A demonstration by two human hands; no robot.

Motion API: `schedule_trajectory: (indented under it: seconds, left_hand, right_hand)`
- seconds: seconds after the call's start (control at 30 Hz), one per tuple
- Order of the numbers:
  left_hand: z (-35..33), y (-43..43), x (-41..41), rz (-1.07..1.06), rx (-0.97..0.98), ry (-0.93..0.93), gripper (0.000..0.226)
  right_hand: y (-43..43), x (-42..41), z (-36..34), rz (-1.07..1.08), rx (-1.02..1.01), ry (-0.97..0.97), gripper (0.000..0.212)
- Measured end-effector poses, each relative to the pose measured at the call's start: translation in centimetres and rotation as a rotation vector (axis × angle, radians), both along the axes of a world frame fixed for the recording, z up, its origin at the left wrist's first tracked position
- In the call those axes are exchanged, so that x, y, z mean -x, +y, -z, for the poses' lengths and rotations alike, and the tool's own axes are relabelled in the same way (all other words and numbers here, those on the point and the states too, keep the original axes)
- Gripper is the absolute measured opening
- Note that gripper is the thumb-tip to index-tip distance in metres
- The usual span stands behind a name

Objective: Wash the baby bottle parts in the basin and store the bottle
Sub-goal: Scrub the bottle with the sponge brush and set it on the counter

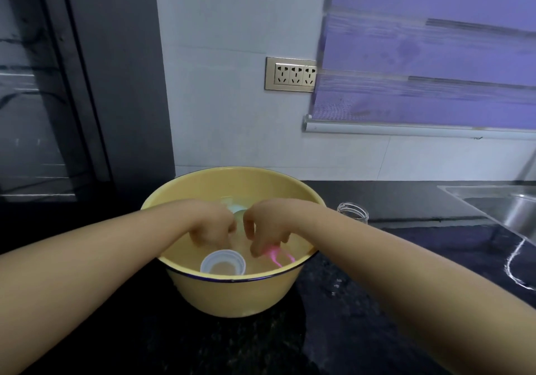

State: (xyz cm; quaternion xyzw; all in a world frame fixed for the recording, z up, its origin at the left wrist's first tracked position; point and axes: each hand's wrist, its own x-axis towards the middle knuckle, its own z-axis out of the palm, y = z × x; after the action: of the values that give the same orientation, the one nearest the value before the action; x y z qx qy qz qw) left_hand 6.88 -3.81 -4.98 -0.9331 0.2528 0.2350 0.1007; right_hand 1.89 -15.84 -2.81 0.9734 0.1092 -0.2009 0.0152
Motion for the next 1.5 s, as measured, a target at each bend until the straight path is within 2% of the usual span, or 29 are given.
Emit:
schedule_trajectory:
  seconds: [0.13,0.27,0.37,0.5,0.63,0.77,0.9,1.0,1.2,1.37,1.43,1.5]
  left_hand:
    - [0.1,0.6,-0.2,0.051,-0.067,0.058,0.005]
    - [0.0,1.4,-0.6,0.005,0.035,0.061,0.010]
    - [0.0,2.0,-1.1,-0.158,0.287,0.043,0.014]
    - [-0.3,2.4,-1.6,-0.392,0.607,0.034,0.021]
    - [-0.9,2.6,-1.9,-0.702,0.998,0.248,0.022]
    - [-2.0,2.8,-1.5,-0.880,1.382,0.398,0.016]
    - [-2.6,3.4,-1.3,-0.925,1.628,0.502,0.026]
    - [-2.9,3.5,-1.0,-0.924,1.788,0.604,0.022]
    - [-3.2,3.4,-0.4,-0.764,2.051,0.599,0.018]
    - [-3.2,3.4,-0.4,-0.761,2.157,0.554,0.028]
    - [-3.2,3.4,-0.4,-0.770,2.161,0.529,0.028]
    - [-3.2,3.5,-0.4,-0.777,2.149,0.514,0.027]
  right_hand:
    - [0.0,-0.9,0.4,-0.001,0.197,-0.072,0.036]
    - [-0.5,-1.3,-0.1,-0.032,0.290,-0.224,0.036]
    - [-1.2,-1.6,-0.3,-0.077,0.282,-0.403,0.035]
    - [-2.1,0.0,-1.8,-0.022,0.178,-0.514,0.033]
    - [-3.6,2.1,-2.9,0.064,0.014,-0.620,0.038]
    - [-4.6,4.2,-3.7,0.108,-0.057,-0.715,0.037]
    - [-4.6,5.9,-4.5,0.151,-0.107,-0.824,0.040]
    - [-3.7,6.6,-4.1,0.092,-0.086,-0.849,0.040]
    - [-1.3,5.5,-2.8,0.039,0.022,-0.975,0.052]
    - [0.2,4.1,-1.8,0.017,0.070,-0.944,0.056]
    - [0.5,3.6,-1.9,0.001,0.002,-0.909,0.045]
    - [0.4,3.5,-2.4,0.003,-0.192,-0.808,0.032]
